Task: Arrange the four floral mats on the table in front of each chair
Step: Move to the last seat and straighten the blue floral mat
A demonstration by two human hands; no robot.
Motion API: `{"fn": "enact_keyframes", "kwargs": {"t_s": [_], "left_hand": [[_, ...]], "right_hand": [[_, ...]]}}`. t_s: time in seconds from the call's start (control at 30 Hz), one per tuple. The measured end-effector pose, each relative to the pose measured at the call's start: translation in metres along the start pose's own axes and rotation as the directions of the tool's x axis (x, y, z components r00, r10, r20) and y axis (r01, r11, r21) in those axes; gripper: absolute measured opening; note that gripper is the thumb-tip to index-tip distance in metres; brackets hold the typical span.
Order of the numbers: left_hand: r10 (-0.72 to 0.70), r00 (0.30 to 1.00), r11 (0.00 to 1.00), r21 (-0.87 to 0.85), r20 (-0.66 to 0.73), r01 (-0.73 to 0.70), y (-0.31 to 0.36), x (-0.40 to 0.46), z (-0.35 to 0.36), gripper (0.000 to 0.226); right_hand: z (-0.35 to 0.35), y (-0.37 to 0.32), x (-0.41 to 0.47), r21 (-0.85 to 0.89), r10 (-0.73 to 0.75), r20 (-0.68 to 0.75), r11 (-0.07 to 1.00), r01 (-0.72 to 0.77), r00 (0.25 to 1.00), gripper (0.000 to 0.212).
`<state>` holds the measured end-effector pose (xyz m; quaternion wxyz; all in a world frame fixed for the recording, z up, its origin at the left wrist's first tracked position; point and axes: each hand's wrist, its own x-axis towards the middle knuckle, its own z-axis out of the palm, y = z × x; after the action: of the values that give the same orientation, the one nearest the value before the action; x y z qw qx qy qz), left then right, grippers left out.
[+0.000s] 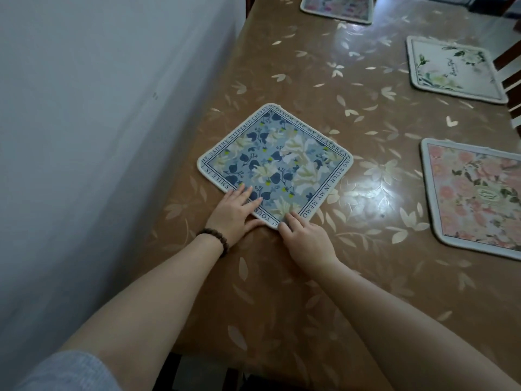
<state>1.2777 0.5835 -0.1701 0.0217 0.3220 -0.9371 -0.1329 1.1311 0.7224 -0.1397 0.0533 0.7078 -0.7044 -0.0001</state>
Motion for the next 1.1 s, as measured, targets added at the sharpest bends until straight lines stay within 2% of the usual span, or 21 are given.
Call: {"fn": "enact_keyframes", "kwargs": {"t_s": [0.27, 0.43, 0.6, 0.67, 0.83, 0.97, 1.1], "left_hand": [[0.061, 0.997, 0.997, -0.043, -0.039, -0.063, 0.022, -0.011, -0.002, 0.039], [0.012, 1.0, 0.998, -0.054, -0.029, -0.014, 0.036, -0.027, -0.002, 0.039], [0.005, 1.0, 0.999, -0.05, -0.009, -0.005, 0.057, -0.048, -0.006, 0.038], [0.006, 1.0, 0.998, -0.06, -0.004, -0.006, 0.072, -0.059, -0.006, 0.036], [-0.026, 0.998, 0.984, -0.177, 0.059, 0.036, 0.109, -0.09, -0.002, 0.035], [-0.12, 0.987, 0.94, -0.308, 0.106, 0.147, 0.131, -0.111, -0.001, 0.033], [-0.128, 0.981, 0.931, -0.324, 0.146, 0.169, 0.148, -0.128, 0.001, 0.032]], "right_hand": [[-0.011, 0.018, -0.031, 0.161, 0.086, 0.013, 0.983, -0.087, 0.996, 0.032], [-0.014, 0.045, -0.077, 0.197, 0.165, 0.075, 0.964, -0.177, 0.983, 0.04], [-0.014, 0.063, -0.122, 0.262, 0.283, 0.137, 0.914, -0.311, 0.949, 0.021], [-0.014, 0.064, -0.136, 0.306, 0.304, 0.147, 0.891, -0.336, 0.941, 0.02], [-0.016, 0.066, -0.151, 0.287, 0.227, 0.228, 0.914, -0.288, 0.947, 0.046], [-0.02, 0.067, -0.161, 0.305, 0.158, 0.195, 0.928, -0.213, 0.968, 0.043], [-0.018, 0.068, -0.188, 0.24, 0.131, 0.268, 0.951, -0.197, 0.954, 0.046]]}}
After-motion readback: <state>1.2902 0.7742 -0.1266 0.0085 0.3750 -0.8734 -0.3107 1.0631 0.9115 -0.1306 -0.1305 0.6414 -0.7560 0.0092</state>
